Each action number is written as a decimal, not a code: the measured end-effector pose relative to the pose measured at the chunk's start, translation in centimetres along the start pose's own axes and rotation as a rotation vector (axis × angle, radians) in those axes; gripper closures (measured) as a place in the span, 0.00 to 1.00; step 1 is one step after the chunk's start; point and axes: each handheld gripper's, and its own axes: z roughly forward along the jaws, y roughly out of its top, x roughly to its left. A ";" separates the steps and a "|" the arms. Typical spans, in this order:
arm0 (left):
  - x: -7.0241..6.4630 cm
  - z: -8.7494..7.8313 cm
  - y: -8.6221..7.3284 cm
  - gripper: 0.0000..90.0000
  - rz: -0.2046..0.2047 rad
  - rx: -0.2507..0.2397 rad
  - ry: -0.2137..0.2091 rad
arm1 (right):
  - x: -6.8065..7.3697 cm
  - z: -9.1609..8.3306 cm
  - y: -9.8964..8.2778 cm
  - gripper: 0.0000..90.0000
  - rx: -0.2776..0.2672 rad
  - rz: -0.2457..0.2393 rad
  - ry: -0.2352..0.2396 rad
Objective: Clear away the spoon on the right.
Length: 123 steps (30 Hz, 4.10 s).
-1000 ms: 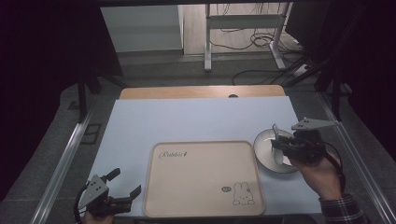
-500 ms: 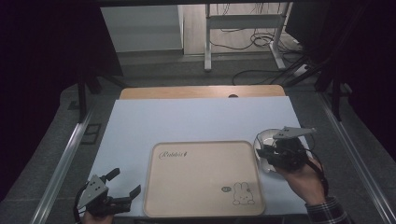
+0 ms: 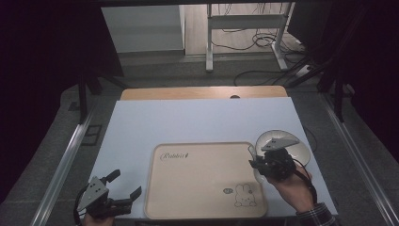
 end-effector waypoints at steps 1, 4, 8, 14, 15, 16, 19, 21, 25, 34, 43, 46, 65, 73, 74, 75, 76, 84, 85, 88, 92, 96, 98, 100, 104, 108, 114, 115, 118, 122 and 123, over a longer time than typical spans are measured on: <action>0.0 0.0 0.0 0.03 0.000 0.000 0.000 | 0.0 0.0 0.0 0.83 0.000 0.000 0.000; 0.0 0.0 0.0 0.03 0.000 0.000 -0.001 | 0.1 0.5 -0.3 0.83 0.009 0.004 0.000; 0.0 0.0 0.0 0.03 0.000 0.001 -0.001 | 0.1 1.4 -0.9 0.83 0.023 0.004 0.002; 0.0 0.0 0.0 0.03 0.000 0.002 -0.001 | 0.1 2.1 -1.2 0.84 0.026 0.010 0.005; 0.0 0.0 0.0 0.03 0.000 0.002 -0.001 | 0.1 2.4 -1.3 0.84 0.029 0.010 0.009; 0.0 0.0 0.0 0.03 0.000 0.002 -0.001 | 0.2 2.5 -1.3 0.84 0.030 0.012 0.011; 0.0 0.0 0.0 0.03 0.000 0.002 -0.002 | 0.2 3.0 -1.4 0.85 0.041 0.012 0.015; 0.0 0.0 0.0 0.03 0.000 0.002 -0.002 | 0.2 3.2 -1.5 0.85 0.039 0.011 0.017; 0.0 0.0 0.0 0.03 0.000 0.002 -0.002 | 0.3 3.7 -1.5 0.85 0.038 0.015 0.027; 0.0 0.1 0.0 0.03 0.001 0.004 -0.002 | 0.4 4.9 -1.5 0.86 0.036 0.017 0.033; 0.0 0.1 0.0 0.03 0.004 0.010 -0.003 | 0.3 6.1 -1.7 0.85 0.045 0.022 0.029; 0.0 0.1 0.0 0.03 0.004 0.011 -0.003 | 0.4 6.6 -1.8 0.85 0.048 0.021 0.021; 0.0 0.1 0.0 0.03 0.004 0.010 -0.001 | 0.3 6.2 -1.8 0.89 -0.020 0.014 0.035; 0.0 0.1 0.0 0.03 0.005 0.009 0.001 | 0.7 7.4 -2.1 1.00 -0.029 -0.008 0.059; 0.0 0.1 0.0 0.03 0.005 0.009 0.000 | 0.8 7.6 -2.1 1.00 -0.029 -0.009 0.062; 0.0 0.1 0.0 0.03 0.005 0.009 0.001 | 0.9 7.7 -2.1 1.00 -0.033 -0.012 0.070; 0.0 0.1 0.0 0.03 0.004 0.009 0.000 | 1.0 7.8 -2.1 1.00 -0.031 -0.012 0.079; 0.1 0.0 0.0 0.03 0.003 0.008 0.001 | 1.2 8.5 -2.2 1.00 -0.004 -0.029 0.092; 0.1 0.0 -0.1 0.03 0.002 0.008 0.002 | 1.1 8.6 -2.3 1.00 0.002 -0.024 0.085; 0.1 0.0 -0.1 0.03 0.003 0.009 0.001 | 0.7 8.6 -2.4 0.99 0.000 -0.013 0.078; 0.1 0.0 -0.1 0.03 0.004 0.009 0.001 | 0.4 8.5 -2.5 1.00 -0.008 -0.008 0.071; 0.1 0.0 -0.1 0.03 0.003 0.009 0.002 | -0.2 8.3 -2.7 0.99 -0.011 0.008 0.047; 0.1 0.0 -0.1 0.03 0.004 0.010 0.001 | -0.3 8.2 -2.8 0.99 -0.010 0.012 0.042; 0.1 0.1 -0.1 0.03 0.004 0.012 0.001 | -0.4 8.2 -2.8 1.00 -0.014 0.018 0.040; 0.1 0.0 -0.1 0.03 0.003 0.011 0.001 | -0.6 8.1 -2.9 0.99 -0.013 0.023 0.028; 0.1 0.0 -0.1 0.03 0.004 0.011 0.001 | -0.7 8.0 -3.0 0.99 -0.012 0.025 0.023; 0.1 0.0 -0.1 0.03 0.003 0.010 0.001 | -0.6 7.9 -2.9 0.99 -0.021 0.024 0.027; 0.1 0.0 -0.1 0.03 0.003 0.010 0.001 | -0.5 7.8 -2.9 0.98 -0.025 0.025 0.030; 0.1 0.1 -0.1 0.03 0.002 0.013 -0.001 | -0.4 7.7 -2.9 0.92 -0.036 0.032 0.036; 0.1 0.1 -0.1 0.03 0.003 0.016 -0.003 | -0.5 7.6 -2.9 0.79 -0.050 0.043 0.031; 0.1 0.1 -0.1 0.03 0.003 0.017 -0.003 | -0.6 7.4 -2.9 0.76 -0.059 0.053 0.035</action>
